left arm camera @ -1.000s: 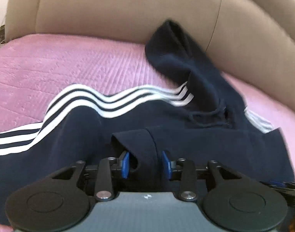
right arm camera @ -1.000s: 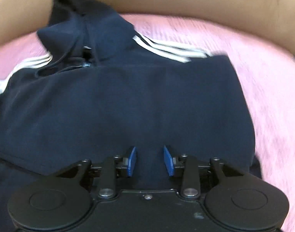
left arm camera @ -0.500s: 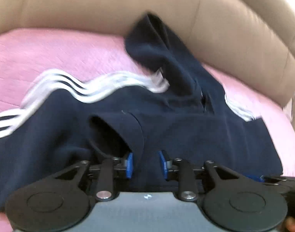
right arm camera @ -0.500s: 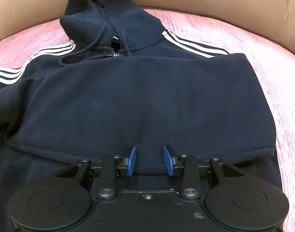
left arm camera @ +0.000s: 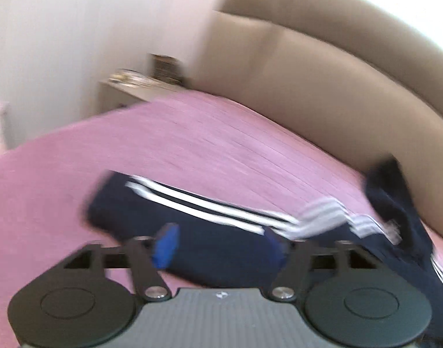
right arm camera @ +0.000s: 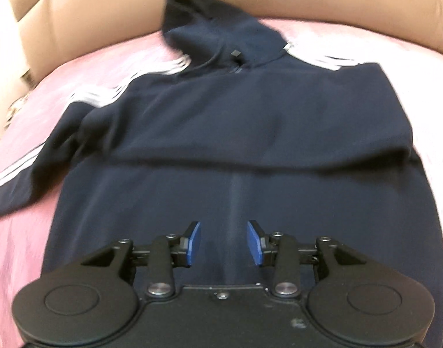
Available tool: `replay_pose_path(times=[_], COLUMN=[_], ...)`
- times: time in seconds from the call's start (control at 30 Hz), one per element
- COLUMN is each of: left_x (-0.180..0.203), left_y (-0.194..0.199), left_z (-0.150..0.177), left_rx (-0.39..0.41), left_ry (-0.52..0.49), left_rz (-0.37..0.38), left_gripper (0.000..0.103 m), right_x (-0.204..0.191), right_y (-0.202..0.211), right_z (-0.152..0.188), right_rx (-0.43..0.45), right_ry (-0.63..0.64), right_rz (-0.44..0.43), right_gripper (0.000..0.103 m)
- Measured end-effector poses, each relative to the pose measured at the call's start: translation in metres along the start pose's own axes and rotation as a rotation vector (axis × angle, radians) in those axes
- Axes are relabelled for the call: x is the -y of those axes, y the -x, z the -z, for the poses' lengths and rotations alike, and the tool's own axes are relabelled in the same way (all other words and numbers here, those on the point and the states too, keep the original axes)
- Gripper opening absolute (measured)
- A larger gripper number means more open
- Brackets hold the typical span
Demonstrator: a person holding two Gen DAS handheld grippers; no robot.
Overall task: Fold large clothes
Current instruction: 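Grasp the other striped sleeve cuff with the left tool, then fold the held sleeve across the hoodie body with the left tool, release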
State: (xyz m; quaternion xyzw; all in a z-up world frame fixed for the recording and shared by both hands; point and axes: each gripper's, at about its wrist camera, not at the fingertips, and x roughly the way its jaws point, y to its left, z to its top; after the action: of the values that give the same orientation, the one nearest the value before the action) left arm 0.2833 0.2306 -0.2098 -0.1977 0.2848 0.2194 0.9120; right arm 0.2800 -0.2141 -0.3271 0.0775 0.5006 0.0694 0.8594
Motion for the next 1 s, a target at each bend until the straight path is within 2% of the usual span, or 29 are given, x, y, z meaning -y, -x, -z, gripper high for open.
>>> replay_pose_path(times=[0.07,0.2,0.27,0.37,0.43,0.57,0.63,0.73,0.77,0.8,0.83,0.87,0.9,0.93,1.0], left_x=[-0.028,-0.079,-0.103,-0.119,-0.118,-0.113,-0.111,-0.098,-0.091,-0.084,-0.076,-0.069,-0.065,-0.062,-0.046], left_y=[-0.007,-0.046,-0.069,-0.098,-0.111,-0.132,-0.139,-0.146,-0.148,-0.15,-0.15,-0.149,-0.148,-0.143,-0.122], left_z=[-0.009,-0.022,-0.021,-0.023,-0.022,-0.021,-0.017,-0.018,-0.019,-0.019,-0.019,-0.02,-0.02,-0.02,-0.022], left_rx=[0.02,-0.065,-0.117,-0.163,-0.177,-0.195,-0.179,-0.175,-0.178,-0.178,-0.176,-0.179,-0.182,-0.173,-0.105], left_ry=[0.054,0.256,0.388,0.467,0.482,0.451,0.442,0.389,0.352,0.3,0.241,0.183,0.157,0.152,0.092], left_rz=[-0.045,-0.043,-0.022,0.029,0.015,-0.036,-0.049,-0.1,-0.129,-0.171,-0.214,-0.225,-0.179,-0.148,-0.109], left_gripper=[0.079,0.079,0.079,0.081,0.082,0.084,0.092,0.093,0.09,0.074,0.041,0.023,0.016,0.016,0.016], right_x=[-0.005,-0.008,-0.007,-0.003,0.001,0.007,0.006,0.004,0.002,0.002,0.001,0.001,0.001,0.002,0.004], right_y=[0.01,0.024,0.034,0.04,0.043,0.044,0.044,0.043,0.043,0.043,0.043,0.042,0.042,0.042,0.043], right_z=[0.019,0.05,0.062,0.074,0.079,0.083,0.082,0.079,0.079,0.078,0.078,0.078,0.077,0.078,0.078], right_rx=[-0.016,-0.037,-0.037,-0.062,-0.076,-0.072,-0.071,-0.079,-0.077,-0.074,-0.072,-0.072,-0.072,-0.069,-0.06], right_ry=[0.014,0.014,0.005,-0.034,-0.063,-0.122,-0.13,-0.117,-0.109,-0.103,-0.099,-0.098,-0.097,-0.096,-0.094], right_rz=[-0.006,-0.01,-0.006,-0.008,-0.005,-0.009,-0.008,0.001,0.003,0.001,-0.001,-0.003,-0.005,-0.008,-0.017], right_gripper=[0.055,0.055,0.055,0.057,0.057,0.057,0.057,0.057,0.057,0.057,0.057,0.057,0.057,0.057,0.057])
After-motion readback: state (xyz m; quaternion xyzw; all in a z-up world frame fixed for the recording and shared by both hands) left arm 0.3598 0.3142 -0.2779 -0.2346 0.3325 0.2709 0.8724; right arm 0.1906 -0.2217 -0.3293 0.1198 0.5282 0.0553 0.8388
